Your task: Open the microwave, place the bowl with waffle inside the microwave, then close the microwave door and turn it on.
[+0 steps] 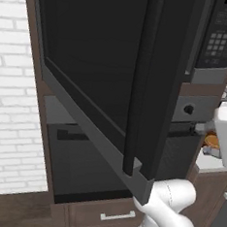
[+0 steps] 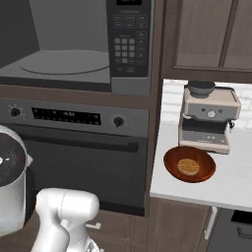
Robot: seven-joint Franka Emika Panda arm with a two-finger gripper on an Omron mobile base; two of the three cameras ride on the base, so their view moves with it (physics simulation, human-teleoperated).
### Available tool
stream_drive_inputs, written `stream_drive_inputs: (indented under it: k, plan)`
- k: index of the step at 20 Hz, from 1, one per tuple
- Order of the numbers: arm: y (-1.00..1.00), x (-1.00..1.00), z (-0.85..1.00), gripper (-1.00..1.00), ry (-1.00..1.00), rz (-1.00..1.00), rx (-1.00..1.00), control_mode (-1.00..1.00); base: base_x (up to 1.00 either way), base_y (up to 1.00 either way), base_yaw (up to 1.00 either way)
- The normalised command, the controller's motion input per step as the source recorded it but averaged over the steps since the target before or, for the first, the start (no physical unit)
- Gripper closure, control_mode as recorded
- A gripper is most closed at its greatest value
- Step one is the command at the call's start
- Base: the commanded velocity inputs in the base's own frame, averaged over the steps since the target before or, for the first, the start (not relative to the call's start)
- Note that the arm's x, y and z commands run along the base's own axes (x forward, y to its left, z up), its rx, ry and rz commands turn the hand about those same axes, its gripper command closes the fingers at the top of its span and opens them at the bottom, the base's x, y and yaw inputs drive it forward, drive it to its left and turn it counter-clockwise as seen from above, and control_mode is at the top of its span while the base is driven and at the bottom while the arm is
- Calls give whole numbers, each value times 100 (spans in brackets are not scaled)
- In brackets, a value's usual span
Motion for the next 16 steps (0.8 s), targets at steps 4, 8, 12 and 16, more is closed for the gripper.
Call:
stream_drive_inputs:
  k: [4,8,12,16]
  plan:
    - [-100,-29,-6,-100,-4,-24,-3,-100,0,0,0]
    - [-100,-16,0,-100,0,-29,-1,-100,0,0,0]
    - [-100,2,-1,-100,15,-35,0,-100,0,0,0]
    - [-100,3,-20,-100,22,-36,-5,-100,0,0,0]
